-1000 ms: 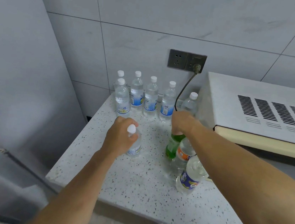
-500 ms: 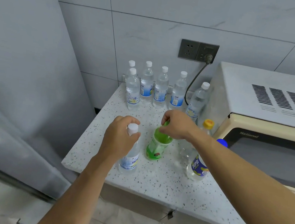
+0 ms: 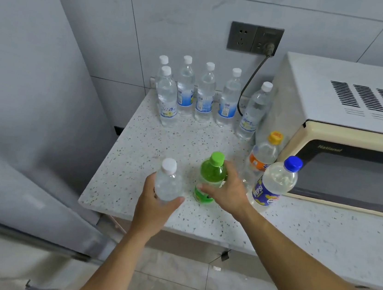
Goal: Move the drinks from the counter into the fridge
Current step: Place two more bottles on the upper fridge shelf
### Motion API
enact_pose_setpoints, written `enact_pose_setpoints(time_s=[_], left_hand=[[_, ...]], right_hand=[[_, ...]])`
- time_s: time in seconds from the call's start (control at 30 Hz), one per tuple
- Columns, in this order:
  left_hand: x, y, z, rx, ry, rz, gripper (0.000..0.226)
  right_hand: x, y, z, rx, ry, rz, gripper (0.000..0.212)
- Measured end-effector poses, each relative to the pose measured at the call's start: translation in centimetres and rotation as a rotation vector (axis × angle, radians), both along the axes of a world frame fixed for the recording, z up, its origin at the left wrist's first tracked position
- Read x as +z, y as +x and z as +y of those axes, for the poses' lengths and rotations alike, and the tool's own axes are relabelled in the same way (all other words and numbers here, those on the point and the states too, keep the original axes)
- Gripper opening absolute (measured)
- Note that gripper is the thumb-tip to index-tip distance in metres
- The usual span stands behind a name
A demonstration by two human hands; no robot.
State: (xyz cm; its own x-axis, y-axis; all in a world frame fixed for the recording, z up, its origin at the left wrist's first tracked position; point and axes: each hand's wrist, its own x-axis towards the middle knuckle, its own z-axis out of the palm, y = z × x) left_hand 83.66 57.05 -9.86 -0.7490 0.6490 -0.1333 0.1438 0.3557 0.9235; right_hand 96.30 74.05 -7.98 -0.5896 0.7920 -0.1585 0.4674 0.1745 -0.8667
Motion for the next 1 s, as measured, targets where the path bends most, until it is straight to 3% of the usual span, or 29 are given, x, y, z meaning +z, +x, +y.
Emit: enact_pose_setpoints(time_s=[0.2,0.33,0.57,0.73,0.83,1.0], left_hand=[[-3.0,-0.7,-0.2,-0.033,-0.012,-0.117,0.067],[-3.0,-0.4,-0.8,-0.025,0.016,-0.134,0.066],[-3.0,3.2,-5.8,-0.006,0.063,-0.258,0.035],[-3.8,8.3,-10.7,0.088,0.087,-0.512,0.056],[-4.7,12.0,-13.9,0.137,0.101,-0.667,0.057],[-5.5,18.2,-19.9,0.308,0.096,-0.77,0.057]], right_hand=[[-2.0,-0.6,-1.1,-0.103,-0.12,0.096,0.062],[-2.6,0.4,-2.2,-0.131,-0.137,0.159,0.066],[-3.1,5.5,-5.7,-0.077,-0.18,0.264,0.063],[-2.7,10.3,-8.6,-0.051,-0.387,0.321,0.049],[-3.3,13.0,-10.7,0.009,-0.474,0.302,0.036],[-5.4,15.4,-14.9,0.081,-0.625,0.241,0.026]])
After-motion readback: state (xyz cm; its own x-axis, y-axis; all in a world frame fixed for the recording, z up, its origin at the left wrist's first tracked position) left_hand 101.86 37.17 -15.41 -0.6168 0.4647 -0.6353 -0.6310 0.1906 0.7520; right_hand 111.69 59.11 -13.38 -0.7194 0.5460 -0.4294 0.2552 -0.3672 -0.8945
